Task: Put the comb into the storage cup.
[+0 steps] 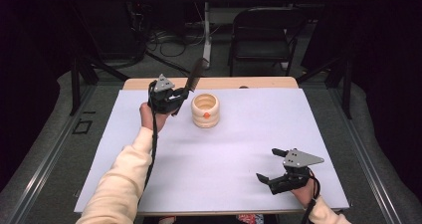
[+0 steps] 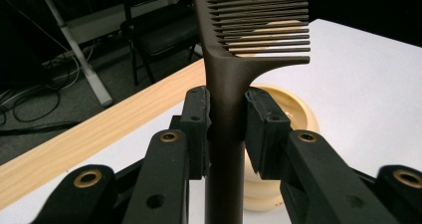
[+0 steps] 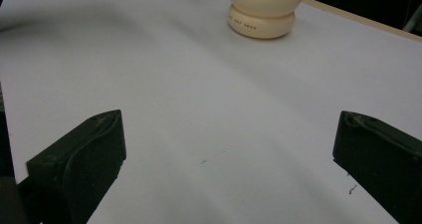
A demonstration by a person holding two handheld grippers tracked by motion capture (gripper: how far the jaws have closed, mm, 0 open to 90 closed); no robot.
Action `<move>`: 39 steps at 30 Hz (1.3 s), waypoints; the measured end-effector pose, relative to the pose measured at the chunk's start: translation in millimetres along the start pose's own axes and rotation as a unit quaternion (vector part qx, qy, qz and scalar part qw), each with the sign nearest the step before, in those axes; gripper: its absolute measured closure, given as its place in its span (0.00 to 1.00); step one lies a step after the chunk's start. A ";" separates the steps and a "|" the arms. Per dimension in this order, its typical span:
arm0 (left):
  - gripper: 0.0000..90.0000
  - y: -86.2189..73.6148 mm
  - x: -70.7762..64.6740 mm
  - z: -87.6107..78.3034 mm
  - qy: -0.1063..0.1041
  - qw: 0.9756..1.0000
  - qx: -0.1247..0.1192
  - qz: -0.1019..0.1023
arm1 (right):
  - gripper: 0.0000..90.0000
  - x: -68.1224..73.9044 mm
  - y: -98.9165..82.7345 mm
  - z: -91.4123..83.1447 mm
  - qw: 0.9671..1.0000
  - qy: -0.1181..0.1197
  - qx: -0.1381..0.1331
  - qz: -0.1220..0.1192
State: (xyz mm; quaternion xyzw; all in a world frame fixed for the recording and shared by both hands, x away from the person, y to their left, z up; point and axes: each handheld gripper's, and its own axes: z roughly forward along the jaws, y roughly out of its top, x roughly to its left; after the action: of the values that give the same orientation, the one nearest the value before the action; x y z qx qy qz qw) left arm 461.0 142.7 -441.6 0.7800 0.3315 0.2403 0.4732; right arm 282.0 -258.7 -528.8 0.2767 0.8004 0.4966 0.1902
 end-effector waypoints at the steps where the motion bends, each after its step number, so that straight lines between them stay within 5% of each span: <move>1: 0.81 0.3 0.1 0.2 0.002 1.000 -0.002 0.000 | 0.00 0.0 0.0 0.0 1.000 0.000 0.000 0.000; 39: 0.81 17.2 -6.1 24.6 -0.010 0.998 -0.062 -0.021 | 0.00 -0.5 -0.3 -0.5 1.000 0.001 -0.002 0.001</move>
State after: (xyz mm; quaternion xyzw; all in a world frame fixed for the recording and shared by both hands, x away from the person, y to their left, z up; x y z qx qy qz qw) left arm 478.8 118.2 -437.3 0.7444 0.3271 0.2426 0.5291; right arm 282.0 -259.5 -528.8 0.2770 0.7992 0.4986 0.1898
